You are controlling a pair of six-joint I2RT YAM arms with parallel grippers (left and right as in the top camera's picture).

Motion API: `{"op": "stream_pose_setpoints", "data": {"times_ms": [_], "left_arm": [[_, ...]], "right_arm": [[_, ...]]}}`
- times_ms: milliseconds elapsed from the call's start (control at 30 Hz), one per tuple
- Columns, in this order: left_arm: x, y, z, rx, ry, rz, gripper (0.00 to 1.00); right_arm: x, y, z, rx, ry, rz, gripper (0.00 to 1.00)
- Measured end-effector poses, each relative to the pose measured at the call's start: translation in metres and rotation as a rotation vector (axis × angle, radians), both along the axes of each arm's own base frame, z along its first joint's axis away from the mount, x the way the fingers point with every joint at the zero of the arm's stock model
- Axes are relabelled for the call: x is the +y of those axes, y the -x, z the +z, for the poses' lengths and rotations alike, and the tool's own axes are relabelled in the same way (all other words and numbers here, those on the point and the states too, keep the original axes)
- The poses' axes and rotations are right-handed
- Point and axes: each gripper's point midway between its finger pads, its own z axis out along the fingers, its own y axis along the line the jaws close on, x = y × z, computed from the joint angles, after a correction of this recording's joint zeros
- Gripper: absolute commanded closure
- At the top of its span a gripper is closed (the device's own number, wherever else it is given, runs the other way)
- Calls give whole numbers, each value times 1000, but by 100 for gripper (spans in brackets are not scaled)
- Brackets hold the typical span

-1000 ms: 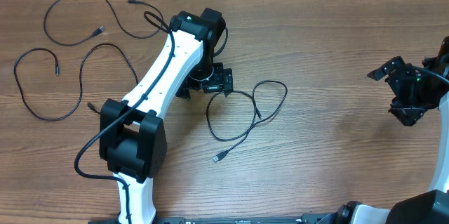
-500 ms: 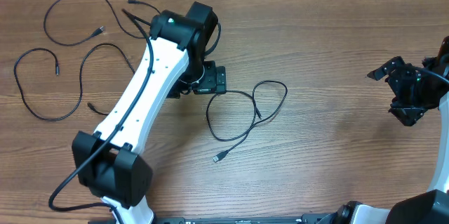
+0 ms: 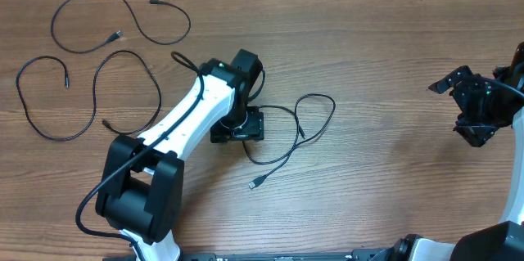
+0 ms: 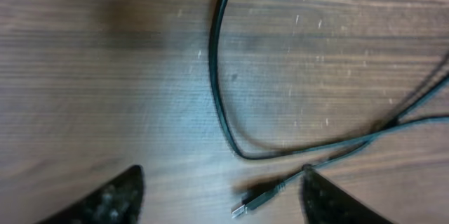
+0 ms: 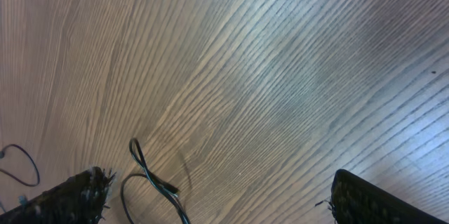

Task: Untangle cables

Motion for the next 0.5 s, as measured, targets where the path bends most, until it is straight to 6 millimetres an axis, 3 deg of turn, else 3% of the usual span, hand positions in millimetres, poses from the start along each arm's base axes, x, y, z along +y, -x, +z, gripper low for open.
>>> {"op": "stream_pose_setpoints", "data": {"times_ms": [300, 467, 500], "left_arm": [[-1, 0, -41, -55, 29, 35, 43], [2, 2, -53, -70, 30, 61, 64], [2, 2, -53, -72, 31, 61, 72]], "right_arm": [[0, 0, 0, 0, 0, 0, 0], [0, 0, 0, 0, 0, 0, 0], [0, 0, 0, -1, 1, 1, 0]]}}
